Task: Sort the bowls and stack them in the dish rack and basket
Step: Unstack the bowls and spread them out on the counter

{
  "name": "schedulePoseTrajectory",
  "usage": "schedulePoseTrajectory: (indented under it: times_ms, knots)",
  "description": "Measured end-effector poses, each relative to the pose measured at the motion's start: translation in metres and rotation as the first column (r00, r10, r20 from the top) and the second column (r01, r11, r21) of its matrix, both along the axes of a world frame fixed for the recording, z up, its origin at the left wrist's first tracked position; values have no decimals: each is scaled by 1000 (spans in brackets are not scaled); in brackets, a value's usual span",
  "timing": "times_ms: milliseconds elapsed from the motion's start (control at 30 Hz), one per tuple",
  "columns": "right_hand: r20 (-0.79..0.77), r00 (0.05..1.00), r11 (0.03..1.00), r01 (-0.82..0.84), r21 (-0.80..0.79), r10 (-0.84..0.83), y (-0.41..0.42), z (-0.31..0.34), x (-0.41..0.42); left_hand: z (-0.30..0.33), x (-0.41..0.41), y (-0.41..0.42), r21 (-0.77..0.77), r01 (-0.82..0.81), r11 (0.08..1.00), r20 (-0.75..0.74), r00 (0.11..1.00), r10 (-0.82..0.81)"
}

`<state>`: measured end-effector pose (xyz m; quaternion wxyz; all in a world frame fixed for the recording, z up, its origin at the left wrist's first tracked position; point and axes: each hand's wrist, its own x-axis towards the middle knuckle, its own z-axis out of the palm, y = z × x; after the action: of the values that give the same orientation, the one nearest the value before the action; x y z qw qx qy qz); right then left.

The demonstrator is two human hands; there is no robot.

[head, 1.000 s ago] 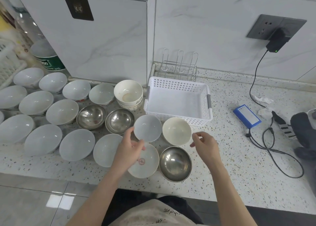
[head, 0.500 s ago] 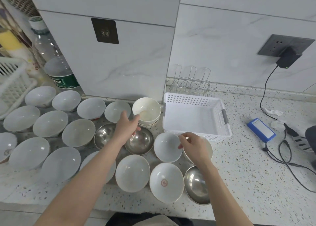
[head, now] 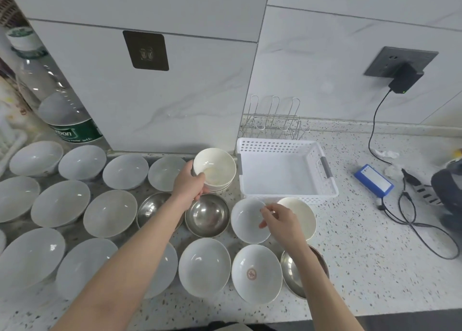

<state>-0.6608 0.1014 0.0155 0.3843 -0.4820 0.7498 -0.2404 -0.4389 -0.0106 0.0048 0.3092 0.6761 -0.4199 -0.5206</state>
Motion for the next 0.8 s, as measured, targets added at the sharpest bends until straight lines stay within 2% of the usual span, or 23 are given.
schedulePoseTrajectory:
  times_ms: [100, 200, 467, 567, 733, 800]
  knots:
    - [13, 1000, 1000, 21, 10, -21, -3, 0, 5, 4, 4, -1, 3, -5, 1000, -54, 999, 5]
    - [25, 999, 999, 33, 2, -33, -11, 3, 11, 12, 12, -2, 11, -29, 1000, -200, 979, 31]
    - [-11, 1000, 999, -16, 39, 17, -61, 13, 44, 25, 48, 12, 68, -107, 992, -464, 877, 126]
    - [-102, 993, 996, -61, 66, 68, -84, 12, 62, 22, 64, 17, 125, -148, 981, -524, 830, 192]
    - [-297, 943, 986, -121, 118, 151, -109, 5, 86, 10, 87, 26, 335, -191, 923, -658, 654, 374]
    - [-379, 909, 982, -130, 134, 172, -115, 2, 92, 8, 95, 29, 370, -189, 910, -667, 627, 402]
